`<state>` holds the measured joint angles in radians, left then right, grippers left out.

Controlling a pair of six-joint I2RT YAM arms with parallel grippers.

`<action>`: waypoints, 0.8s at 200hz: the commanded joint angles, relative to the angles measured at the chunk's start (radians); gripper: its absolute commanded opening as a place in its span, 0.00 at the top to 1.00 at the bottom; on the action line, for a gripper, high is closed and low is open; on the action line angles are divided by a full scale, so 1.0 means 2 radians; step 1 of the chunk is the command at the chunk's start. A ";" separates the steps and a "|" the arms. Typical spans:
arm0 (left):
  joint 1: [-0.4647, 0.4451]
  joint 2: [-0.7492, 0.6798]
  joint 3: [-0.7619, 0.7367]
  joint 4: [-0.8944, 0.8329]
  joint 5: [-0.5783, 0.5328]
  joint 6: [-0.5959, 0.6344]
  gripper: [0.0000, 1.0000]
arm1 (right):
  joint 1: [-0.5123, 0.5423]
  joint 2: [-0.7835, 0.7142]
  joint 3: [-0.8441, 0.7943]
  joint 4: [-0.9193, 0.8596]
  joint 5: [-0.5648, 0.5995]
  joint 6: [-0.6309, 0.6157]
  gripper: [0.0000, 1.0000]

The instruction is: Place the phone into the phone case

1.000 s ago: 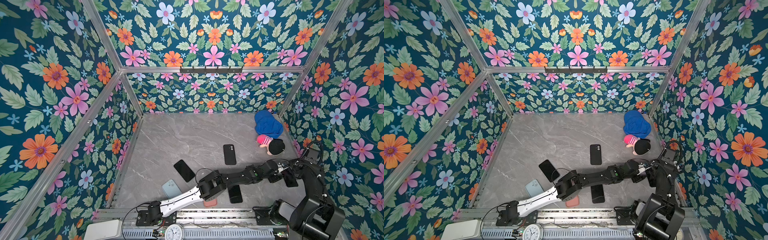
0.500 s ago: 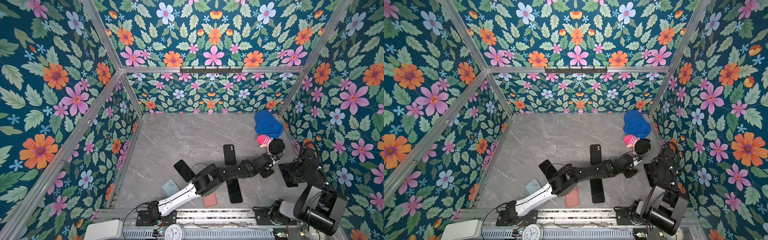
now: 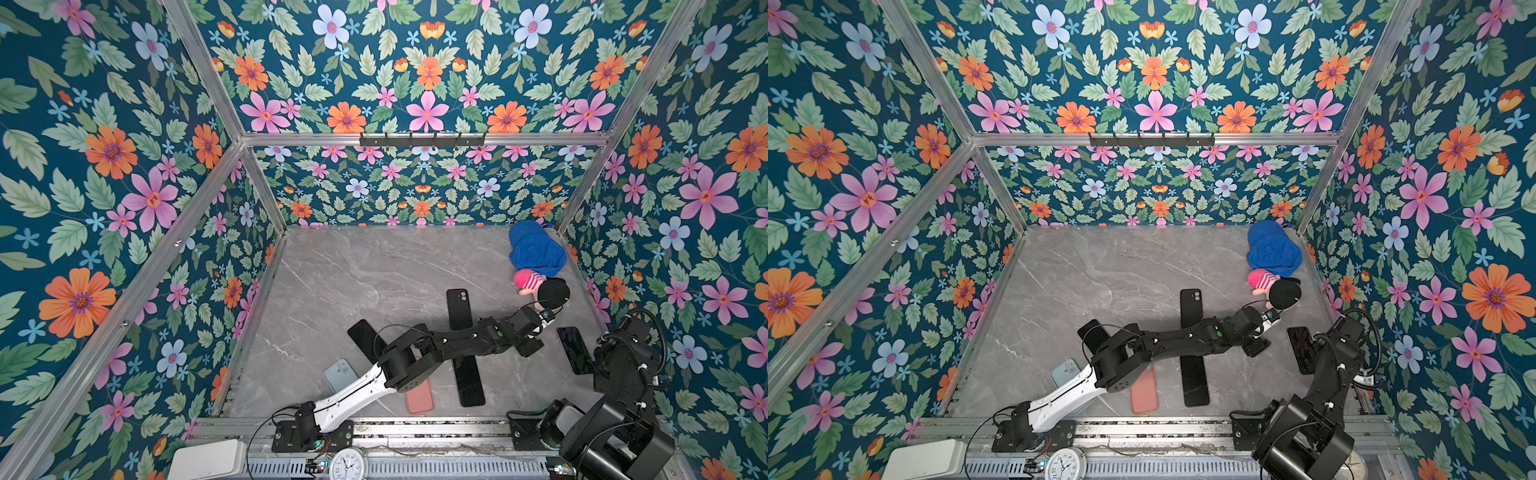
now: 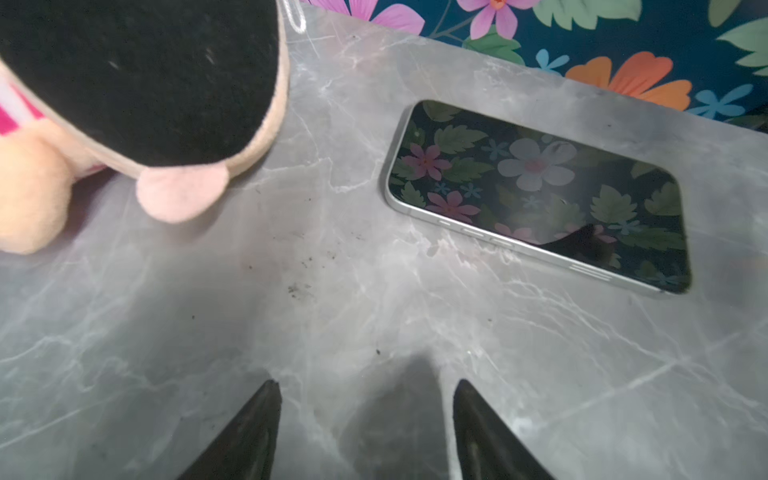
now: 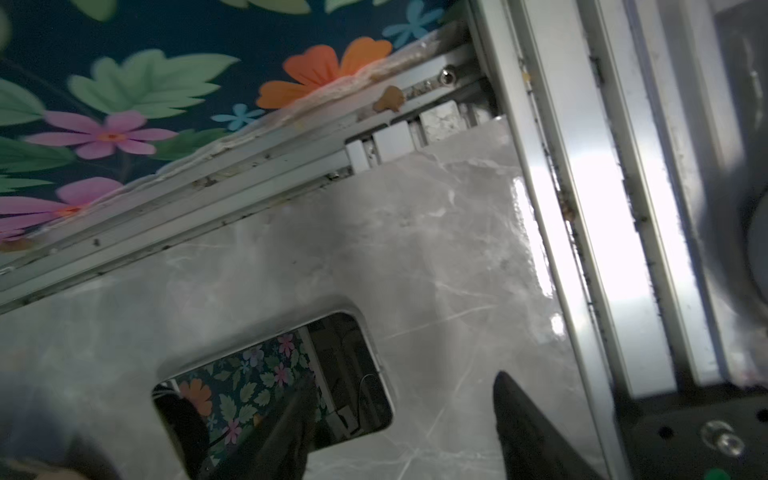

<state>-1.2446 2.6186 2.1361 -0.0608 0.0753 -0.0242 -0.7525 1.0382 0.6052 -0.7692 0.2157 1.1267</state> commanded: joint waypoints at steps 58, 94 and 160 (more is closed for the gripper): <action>0.000 -0.024 -0.030 0.009 0.024 -0.008 0.31 | -0.032 0.051 -0.028 0.028 0.009 0.055 0.43; 0.000 -0.023 -0.028 0.008 0.029 -0.008 0.31 | -0.041 0.030 -0.031 0.032 0.023 0.065 0.42; 0.000 -0.018 -0.023 0.004 0.031 -0.009 0.31 | -0.042 0.052 -0.003 0.039 0.024 0.076 0.49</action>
<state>-1.2453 2.5809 2.0834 -0.0601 0.1318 -0.0391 -0.8368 1.1397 0.5968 -0.6868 0.2398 1.2423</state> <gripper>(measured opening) 0.692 0.501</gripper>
